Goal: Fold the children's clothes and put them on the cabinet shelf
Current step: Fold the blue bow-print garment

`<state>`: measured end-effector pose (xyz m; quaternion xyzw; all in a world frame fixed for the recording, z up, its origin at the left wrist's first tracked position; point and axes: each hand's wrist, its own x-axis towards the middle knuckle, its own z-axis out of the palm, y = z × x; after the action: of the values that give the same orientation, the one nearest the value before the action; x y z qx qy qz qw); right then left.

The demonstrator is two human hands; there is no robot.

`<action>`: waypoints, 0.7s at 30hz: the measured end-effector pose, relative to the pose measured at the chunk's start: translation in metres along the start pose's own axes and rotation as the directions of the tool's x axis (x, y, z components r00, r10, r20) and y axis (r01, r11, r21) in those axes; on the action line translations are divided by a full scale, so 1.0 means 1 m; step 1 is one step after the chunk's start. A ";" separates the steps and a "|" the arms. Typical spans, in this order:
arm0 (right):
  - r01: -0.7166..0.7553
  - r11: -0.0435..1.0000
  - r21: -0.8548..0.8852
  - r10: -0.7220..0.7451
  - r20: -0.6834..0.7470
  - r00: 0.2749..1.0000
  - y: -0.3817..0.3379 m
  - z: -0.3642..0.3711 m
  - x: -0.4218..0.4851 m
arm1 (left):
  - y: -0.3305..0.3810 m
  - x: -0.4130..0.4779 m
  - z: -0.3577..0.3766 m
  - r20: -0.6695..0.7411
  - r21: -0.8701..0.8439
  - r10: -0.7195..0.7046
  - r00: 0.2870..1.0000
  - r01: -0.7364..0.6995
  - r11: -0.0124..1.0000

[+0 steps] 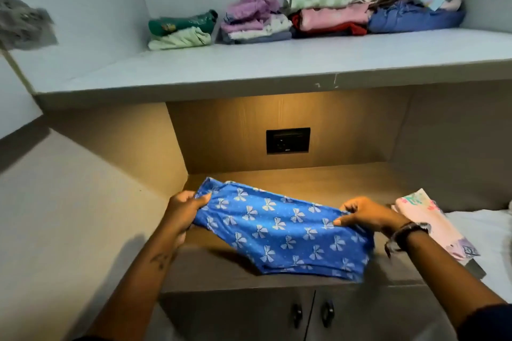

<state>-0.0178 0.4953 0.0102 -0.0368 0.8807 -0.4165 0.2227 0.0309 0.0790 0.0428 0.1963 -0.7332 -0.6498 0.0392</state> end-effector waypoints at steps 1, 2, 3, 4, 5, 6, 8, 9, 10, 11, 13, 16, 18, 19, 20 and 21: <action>-0.003 0.997 -0.072 0.000 -0.029 1.000 -0.001 -0.001 0.016 | -0.021 0.010 0.003 -0.015 0.006 -0.060 0.998 0.061 0.998; -0.016 0.991 -0.134 0.008 -0.060 0.998 -0.003 0.002 0.032 | -0.039 0.017 0.005 -0.022 0.010 -0.124 0.992 0.125 0.992; -0.047 0.978 -0.205 0.028 -0.091 0.995 -0.005 0.007 0.045 | -0.055 0.023 0.008 -0.034 0.018 -0.178 0.983 0.179 0.984; -0.091 0.951 -0.295 0.054 -0.130 0.990 -0.007 0.015 0.056 | -0.069 0.027 0.010 -0.062 0.036 -0.211 0.976 0.213 0.976; -0.142 0.901 -0.409 0.068 -0.189 0.980 -0.011 0.026 0.065 | -0.081 0.034 0.010 -0.096 0.062 -0.226 0.969 0.232 0.971; -0.186 0.841 -0.509 0.058 -0.257 0.965 -0.014 0.039 0.070 | -0.090 0.038 0.010 -0.123 0.088 -0.229 0.966 0.241 0.967; -0.166 0.803 -0.572 -0.046 -0.338 0.940 -0.021 0.067 0.073 | -0.097 0.046 0.011 -0.150 0.131 -0.214 0.965 0.234 0.963; -0.106 0.804 -0.585 -0.113 -0.325 0.939 -0.024 0.084 0.070 | -0.095 0.048 0.012 -0.160 0.151 -0.204 0.966 0.228 0.962; -0.026 0.794 -0.607 -0.185 -0.281 0.942 -0.025 0.103 0.067 | -0.092 0.049 0.013 -0.173 0.169 -0.192 0.966 0.221 0.961; 0.049 0.769 -0.637 -0.241 -0.219 0.946 -0.026 0.124 0.061 | -0.087 0.050 0.015 -0.195 0.194 -0.164 0.967 0.202 0.960; 0.126 0.730 -0.672 -0.256 -0.097 0.962 -0.024 0.159 0.046 | -0.074 0.048 0.020 -0.255 0.280 -0.045 0.966 0.119 0.953; 0.097 0.780 -0.618 -0.186 -0.081 0.979 -0.018 0.175 0.037 | -0.050 0.032 0.042 -0.231 0.401 0.098 0.968 0.002 0.916; 0.116 0.875 -0.470 -0.189 -0.112 0.975 -0.015 0.167 0.034 | -0.035 0.017 0.069 -0.186 0.453 0.125 0.975 -0.028 0.891; 0.127 0.932 -0.339 -0.186 -0.148 0.971 -0.014 0.161 0.033 | -0.028 0.009 0.084 -0.166 0.466 0.124 0.978 -0.033 0.884; 0.134 0.972 -0.194 -0.174 -0.205 0.963 -0.012 0.154 0.030 | -0.023 0.002 0.102 -0.142 0.473 0.119 0.983 -0.038 0.880; 0.146 0.988 -0.056 -0.156 -0.281 0.947 -0.009 0.147 0.028 | -0.018 -0.006 0.120 -0.108 0.465 0.102 0.989 -0.041 0.885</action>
<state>0.0181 0.3774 -0.0747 -0.0477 0.9052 -0.4180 0.0608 0.0032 0.1919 0.0079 0.2145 -0.8691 -0.4412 0.0626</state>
